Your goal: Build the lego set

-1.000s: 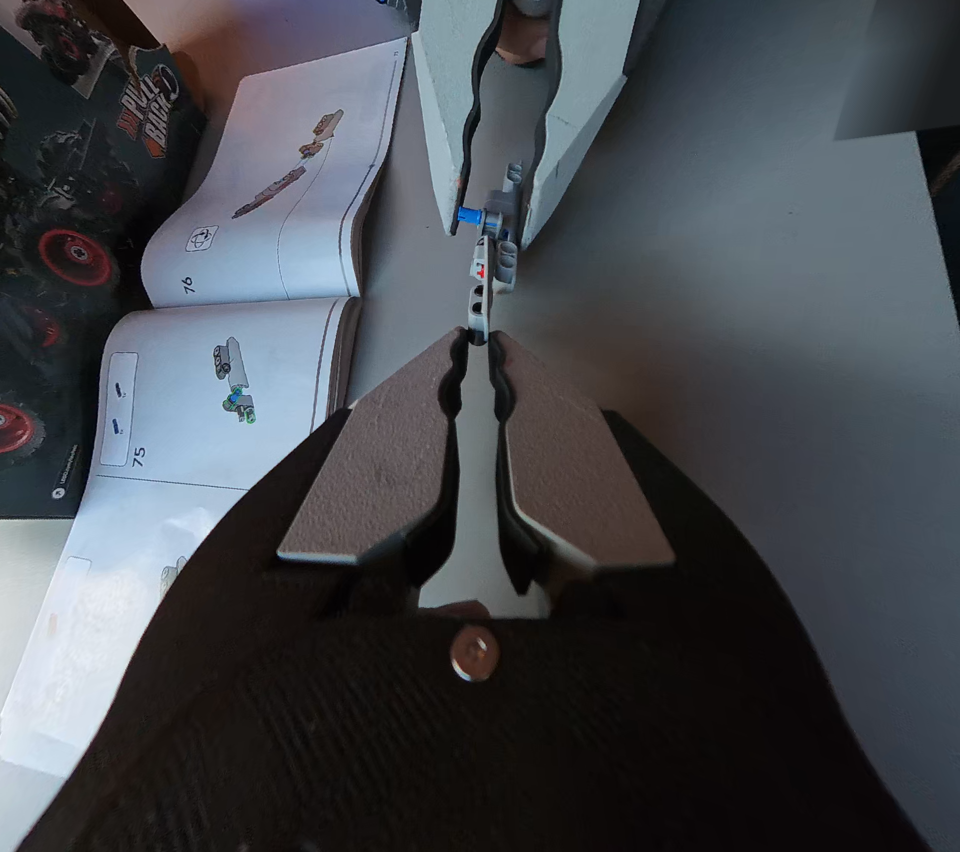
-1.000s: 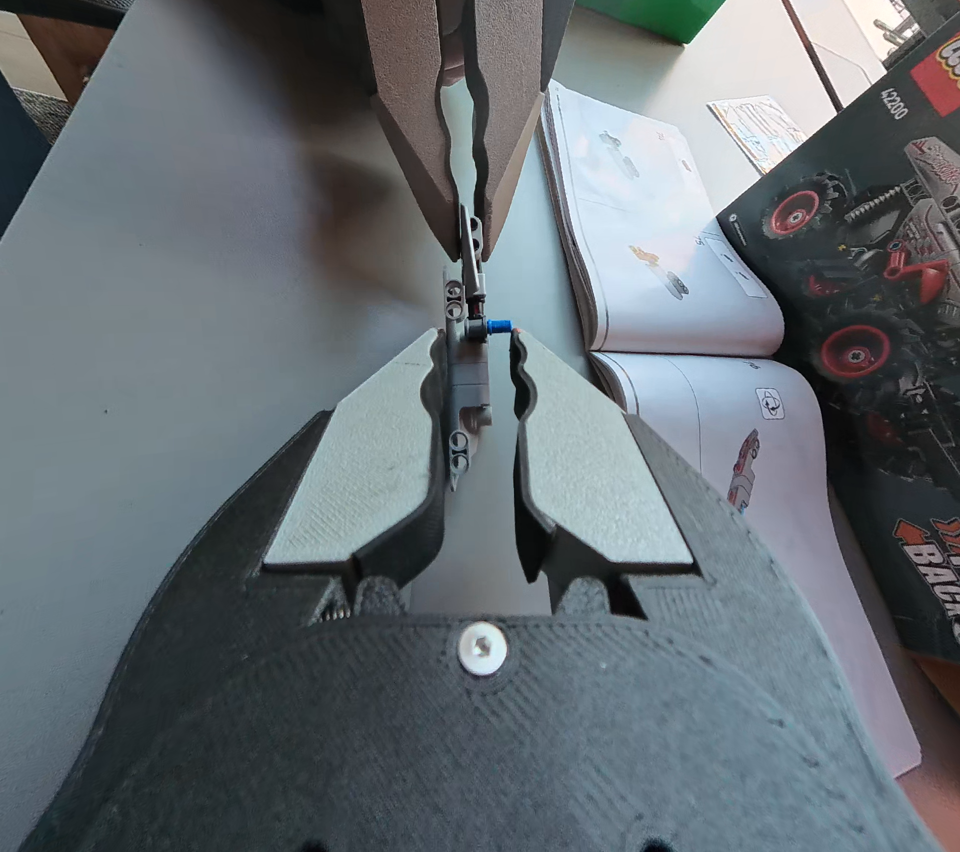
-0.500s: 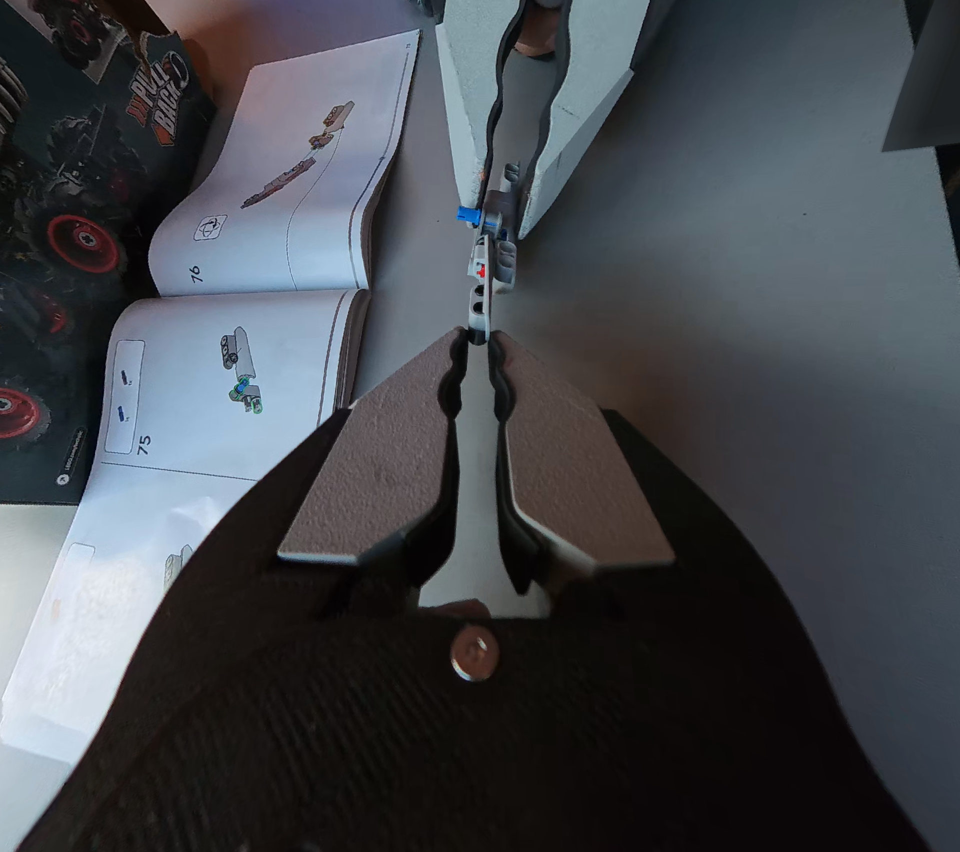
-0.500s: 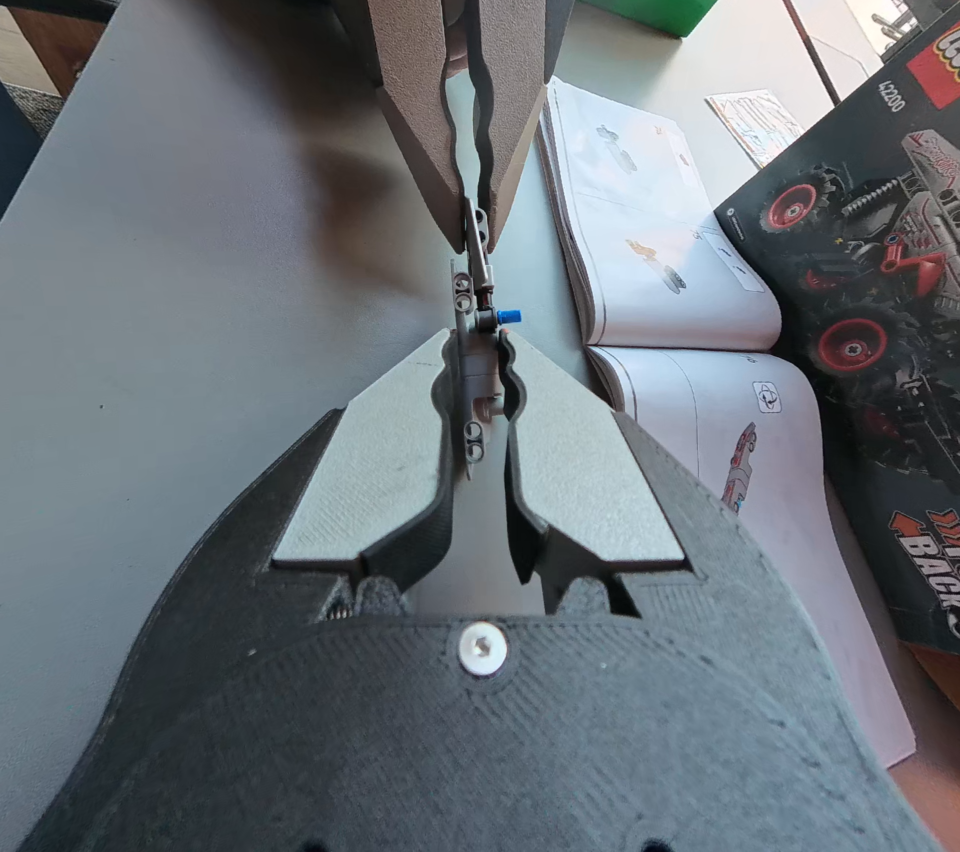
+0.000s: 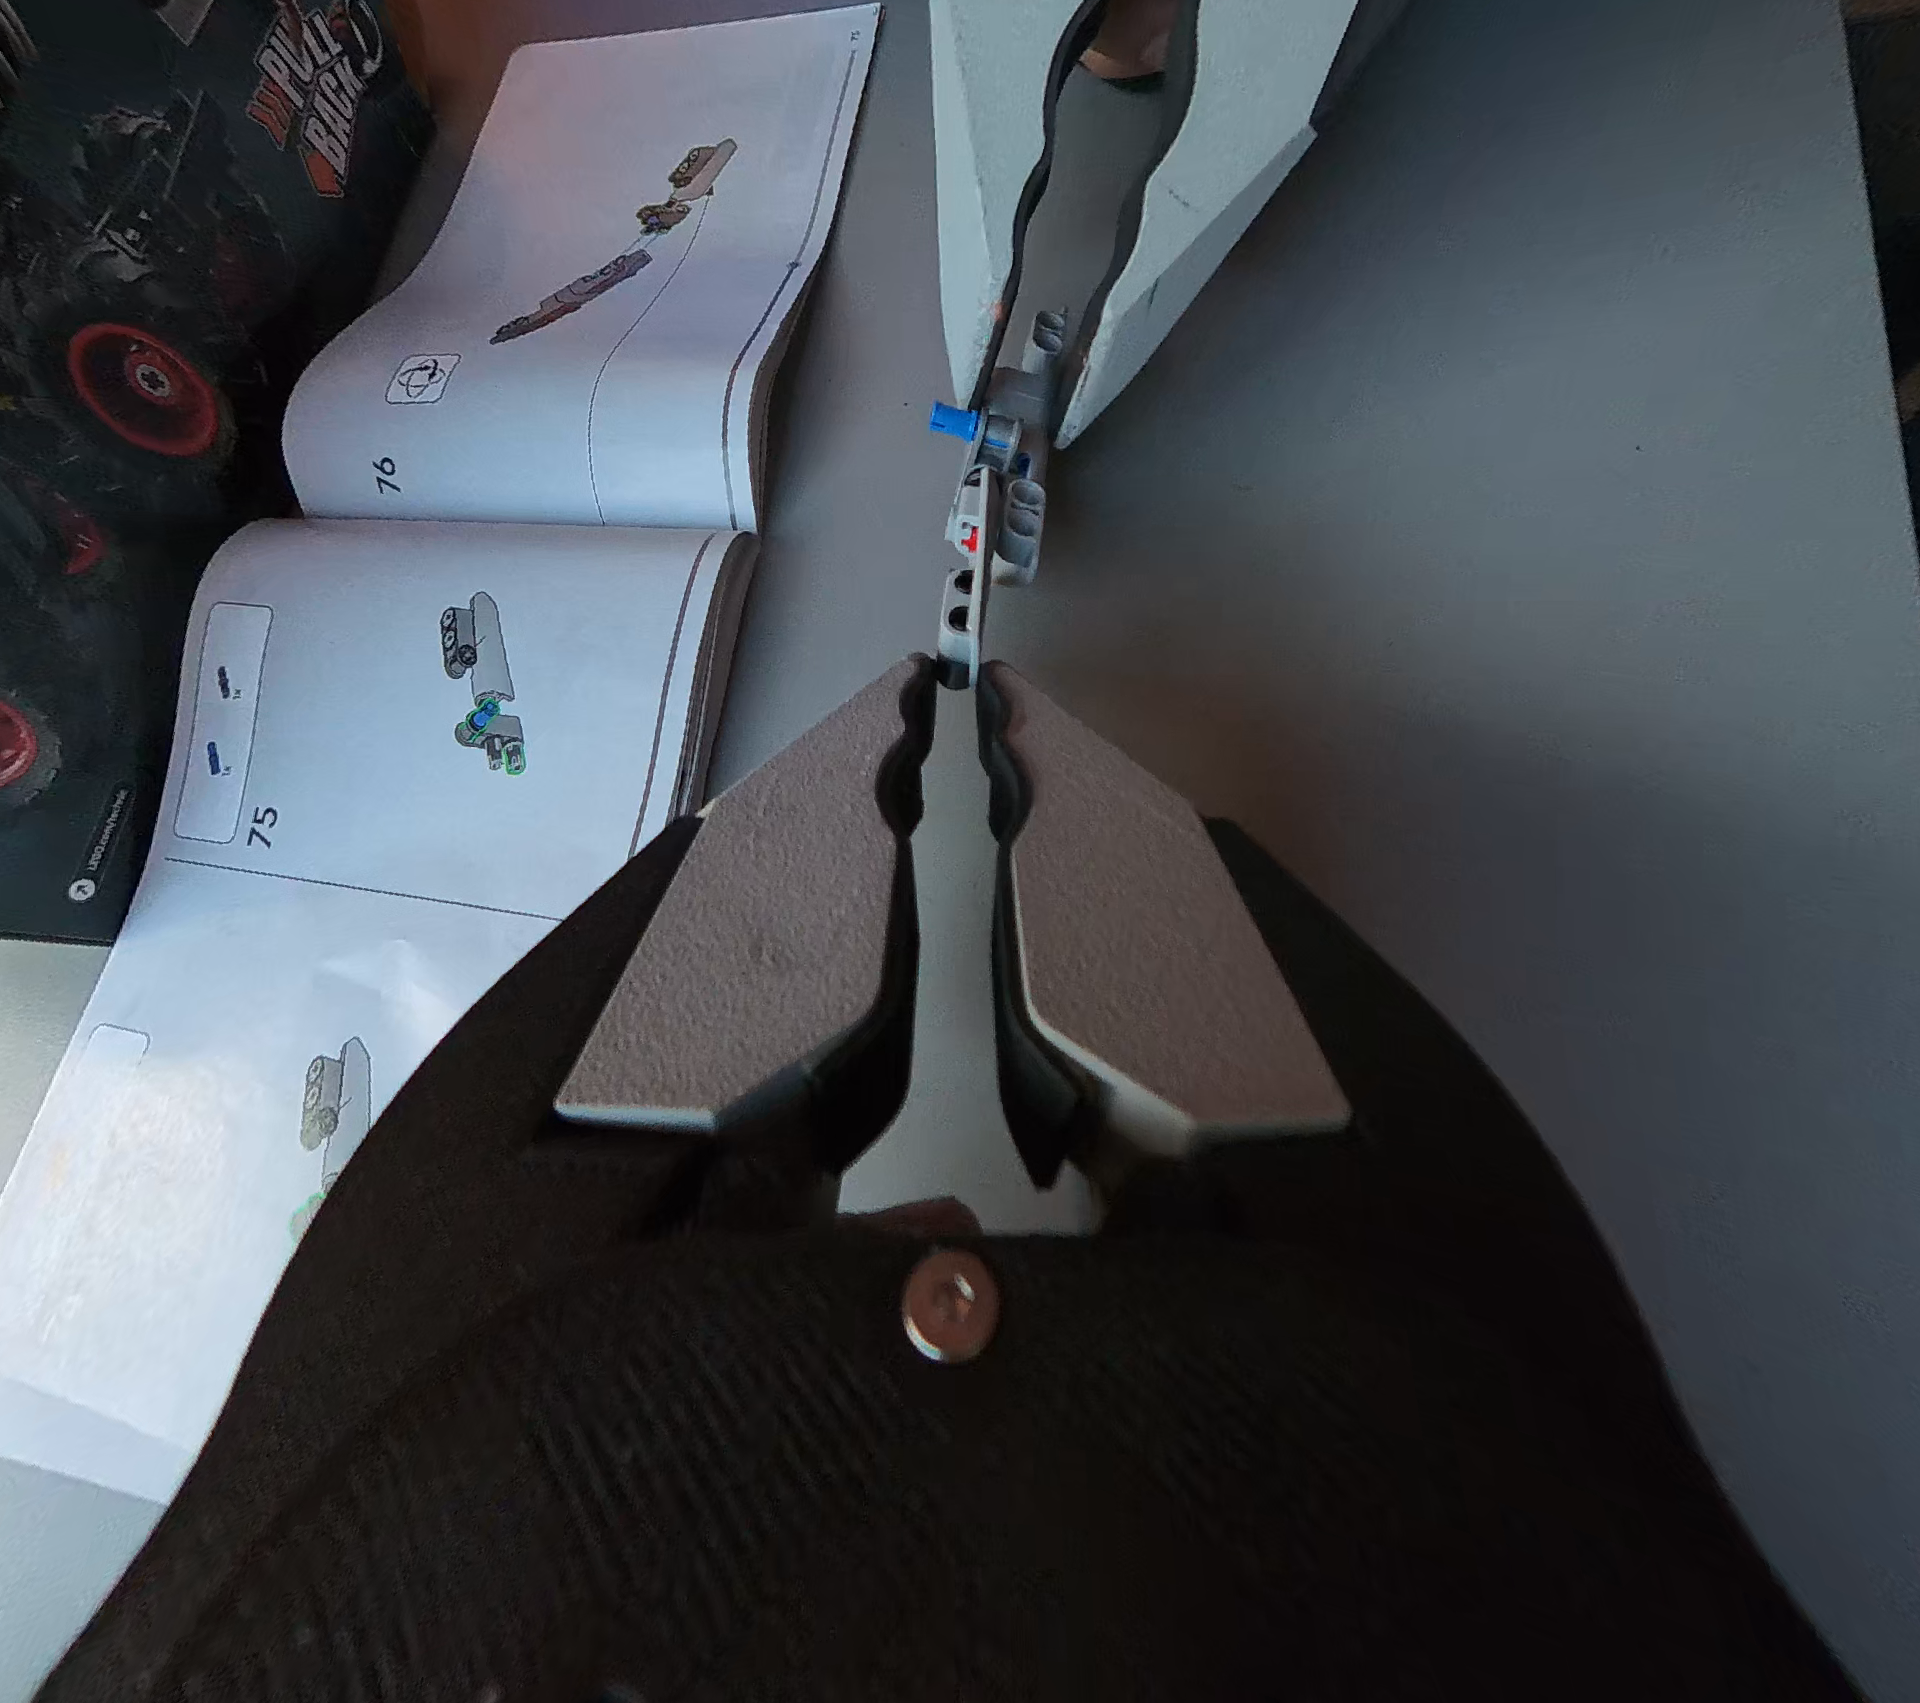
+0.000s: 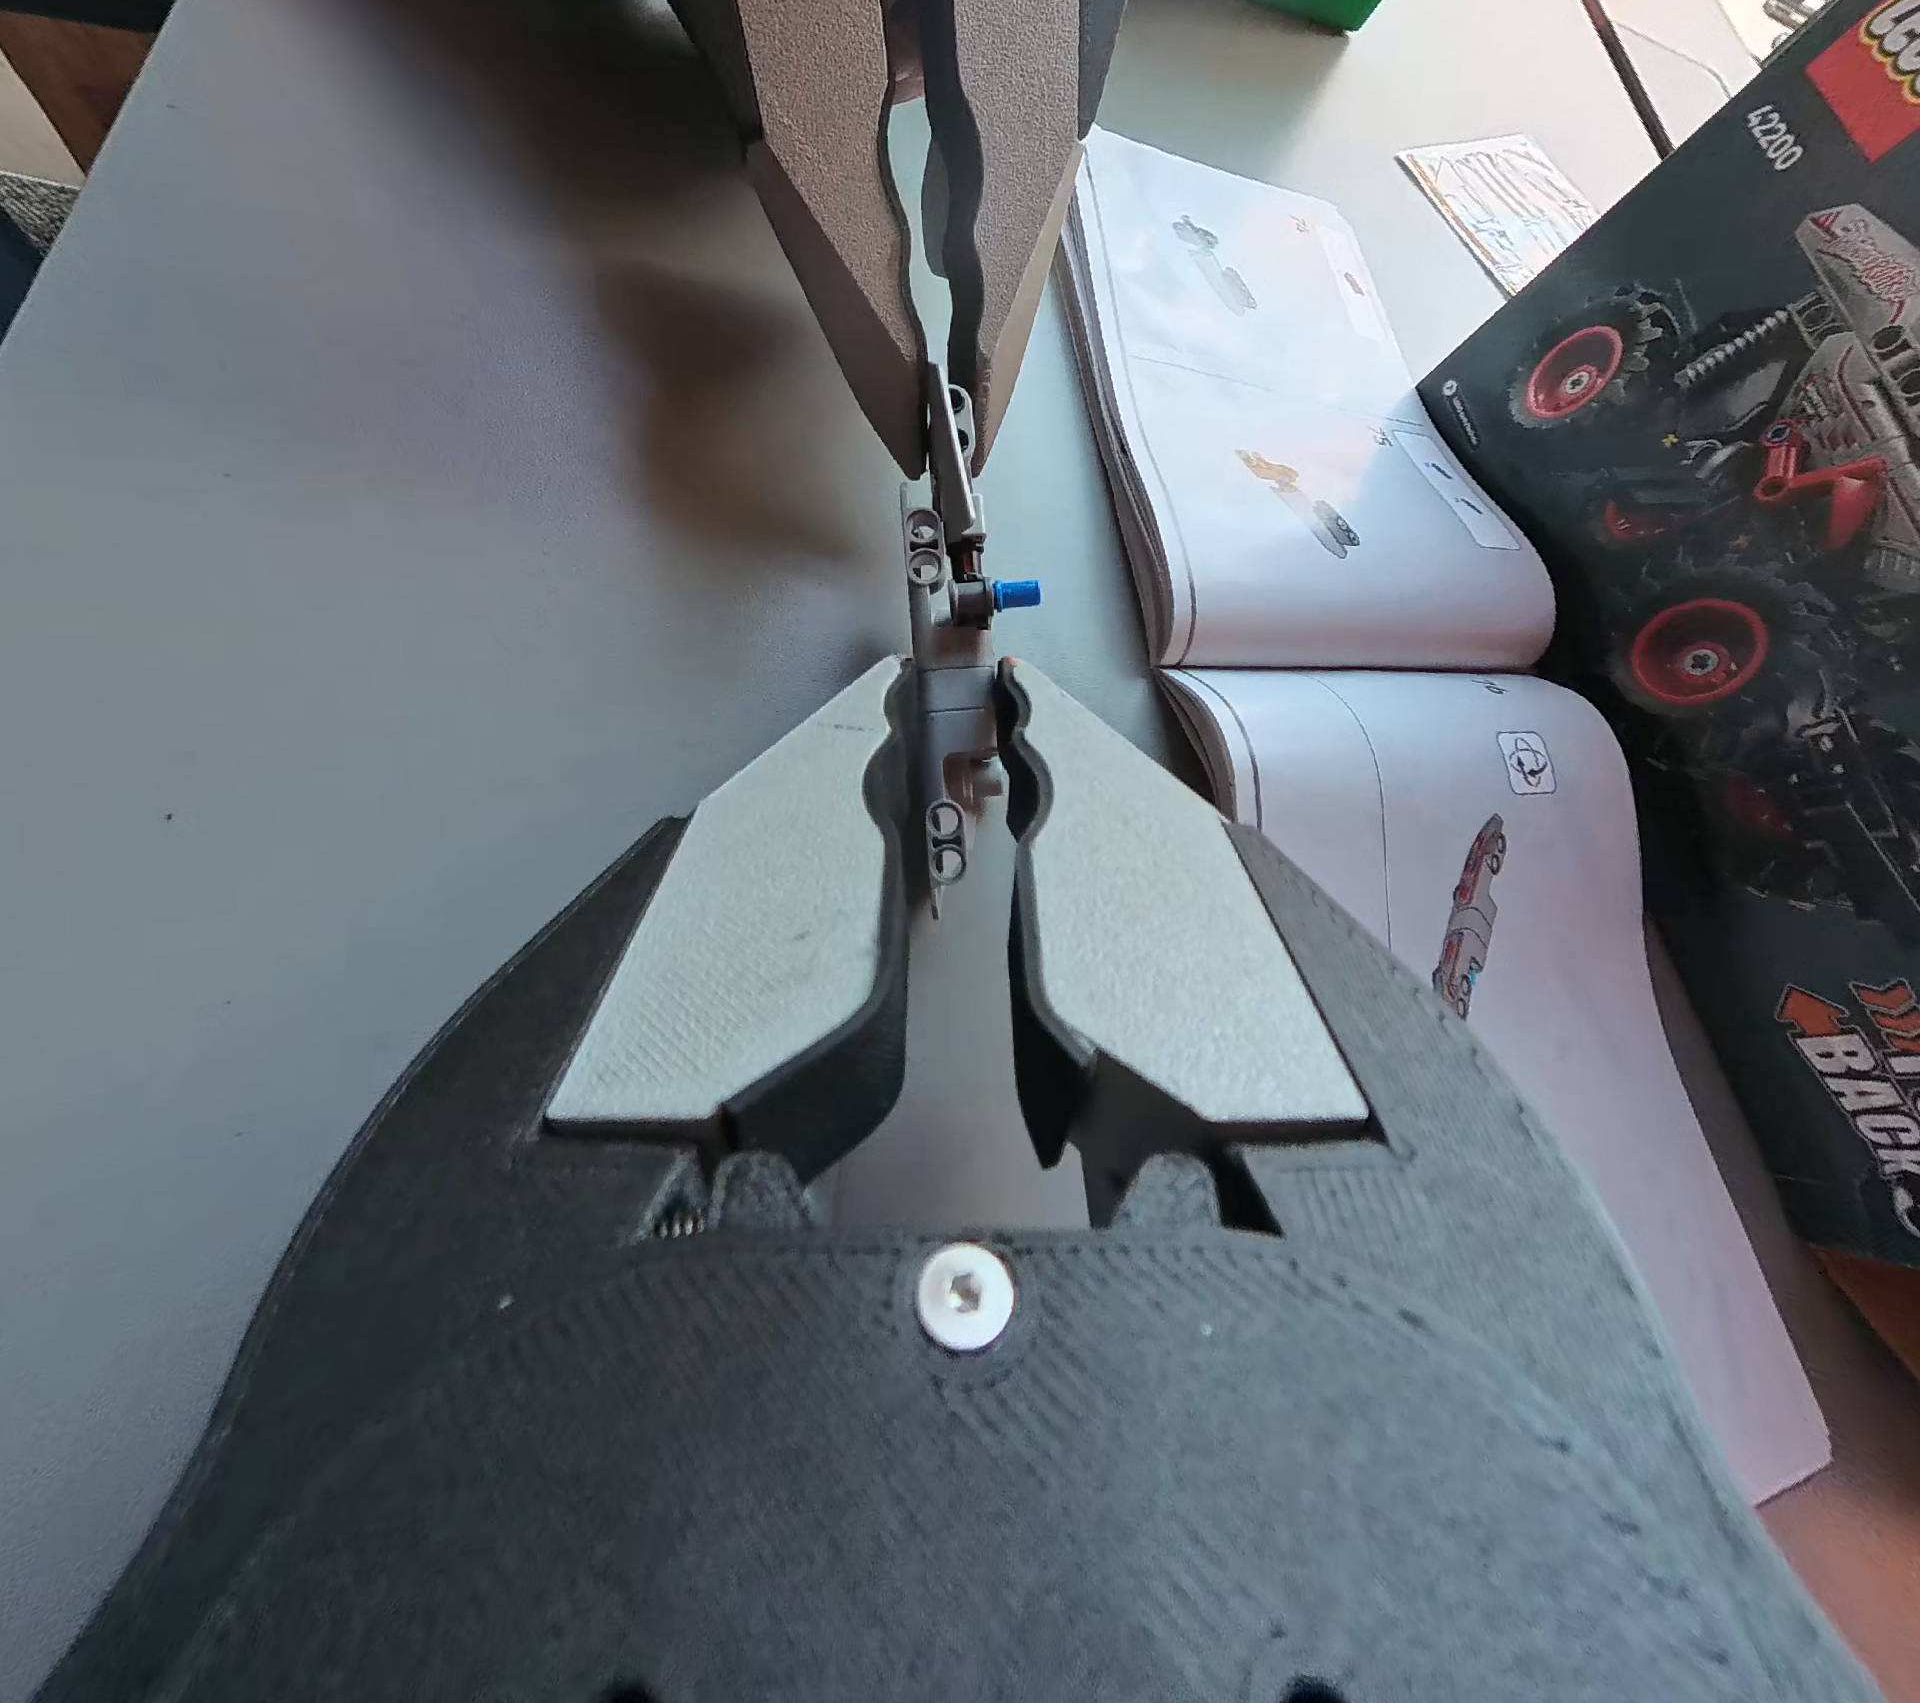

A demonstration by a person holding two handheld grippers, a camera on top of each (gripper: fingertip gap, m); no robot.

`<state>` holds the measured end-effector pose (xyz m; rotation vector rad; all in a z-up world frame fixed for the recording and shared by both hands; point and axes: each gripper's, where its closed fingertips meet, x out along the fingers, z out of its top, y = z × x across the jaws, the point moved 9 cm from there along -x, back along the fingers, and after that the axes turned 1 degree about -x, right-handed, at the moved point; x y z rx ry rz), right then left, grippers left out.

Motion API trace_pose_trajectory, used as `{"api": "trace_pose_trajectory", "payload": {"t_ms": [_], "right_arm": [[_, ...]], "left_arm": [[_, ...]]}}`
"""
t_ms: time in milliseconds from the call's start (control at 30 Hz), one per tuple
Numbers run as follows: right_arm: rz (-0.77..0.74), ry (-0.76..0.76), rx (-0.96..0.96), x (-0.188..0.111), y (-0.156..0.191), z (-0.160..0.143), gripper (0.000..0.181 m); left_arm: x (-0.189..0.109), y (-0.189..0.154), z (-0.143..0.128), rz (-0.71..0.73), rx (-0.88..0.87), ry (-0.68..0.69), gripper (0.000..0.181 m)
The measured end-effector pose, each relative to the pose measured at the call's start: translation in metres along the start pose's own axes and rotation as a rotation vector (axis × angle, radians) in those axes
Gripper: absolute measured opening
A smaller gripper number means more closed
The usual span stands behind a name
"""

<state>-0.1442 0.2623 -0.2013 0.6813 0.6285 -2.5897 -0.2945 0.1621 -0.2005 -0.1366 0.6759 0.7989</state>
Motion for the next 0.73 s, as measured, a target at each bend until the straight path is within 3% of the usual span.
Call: {"api": "trace_pose_trajectory", "payload": {"t_ms": [600, 733], "right_arm": [[-0.025, 0.075, -0.048, 0.0047, 0.0022, -0.0044, 0.013], [-0.112, 0.076, -0.186, 0.0027, 0.0071, 0.0005, 0.013]], "left_arm": [[0.0017, 0.0037, -0.0038, -0.029, -0.052, 0.043, 0.005], [0.0030, 0.0004, -0.0033, -0.026, -0.016, 0.049, 0.014]]}}
